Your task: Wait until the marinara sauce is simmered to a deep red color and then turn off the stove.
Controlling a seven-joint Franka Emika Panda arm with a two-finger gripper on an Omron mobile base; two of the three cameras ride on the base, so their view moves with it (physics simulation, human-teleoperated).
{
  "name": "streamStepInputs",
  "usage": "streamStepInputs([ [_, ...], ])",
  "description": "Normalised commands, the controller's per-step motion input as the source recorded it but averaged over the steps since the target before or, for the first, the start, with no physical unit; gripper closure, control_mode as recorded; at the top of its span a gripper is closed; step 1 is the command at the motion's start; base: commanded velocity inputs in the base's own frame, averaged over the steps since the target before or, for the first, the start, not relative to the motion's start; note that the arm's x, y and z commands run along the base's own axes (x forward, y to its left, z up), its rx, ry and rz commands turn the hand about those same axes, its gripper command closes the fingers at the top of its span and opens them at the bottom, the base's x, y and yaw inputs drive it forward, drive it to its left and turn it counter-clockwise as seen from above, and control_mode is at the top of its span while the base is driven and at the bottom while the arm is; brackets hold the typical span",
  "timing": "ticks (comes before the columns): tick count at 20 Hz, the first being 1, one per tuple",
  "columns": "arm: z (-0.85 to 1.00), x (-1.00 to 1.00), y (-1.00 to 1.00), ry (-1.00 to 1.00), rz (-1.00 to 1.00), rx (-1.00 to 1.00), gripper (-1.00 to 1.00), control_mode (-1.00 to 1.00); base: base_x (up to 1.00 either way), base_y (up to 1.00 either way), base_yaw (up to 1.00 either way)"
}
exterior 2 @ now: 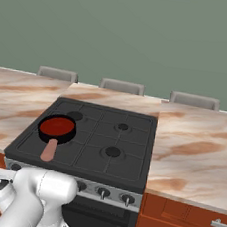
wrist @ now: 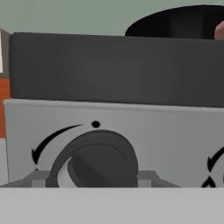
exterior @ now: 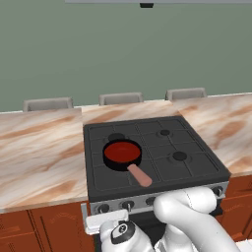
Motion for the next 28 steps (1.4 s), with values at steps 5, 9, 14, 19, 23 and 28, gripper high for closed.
streamStepInputs([
  [5, 0.0, 0.0, -0.08, 0.0, -0.04, 0.11, 1.0, -1.0, 0.0, 0.0, 0.0],
  [9, 0.0, 0.0, 0.0, 0.0, -0.06, 0.1, 1.0, -1.0, 0.0, 0.0, 0.0],
  [14, 0.0, 0.0, 0.0, 0.0, -0.06, 0.09, 1.0, -1.0, 0.0, 0.0, 0.0],
  [19, 0.0, 0.0, -0.01, 0.0, -0.05, 0.13, 1.0, -1.0, 0.0, 0.0, 0.0],
  [23, 0.0, -0.01, -0.04, 0.0, -0.05, 0.16, 1.0, -1.0, 0.0, 0.0, 0.0],
  [28, 0.0, -0.04, -0.02, 0.0, -0.06, 0.17, 1.0, -1.0, 0.0, 0.0, 0.0],
])
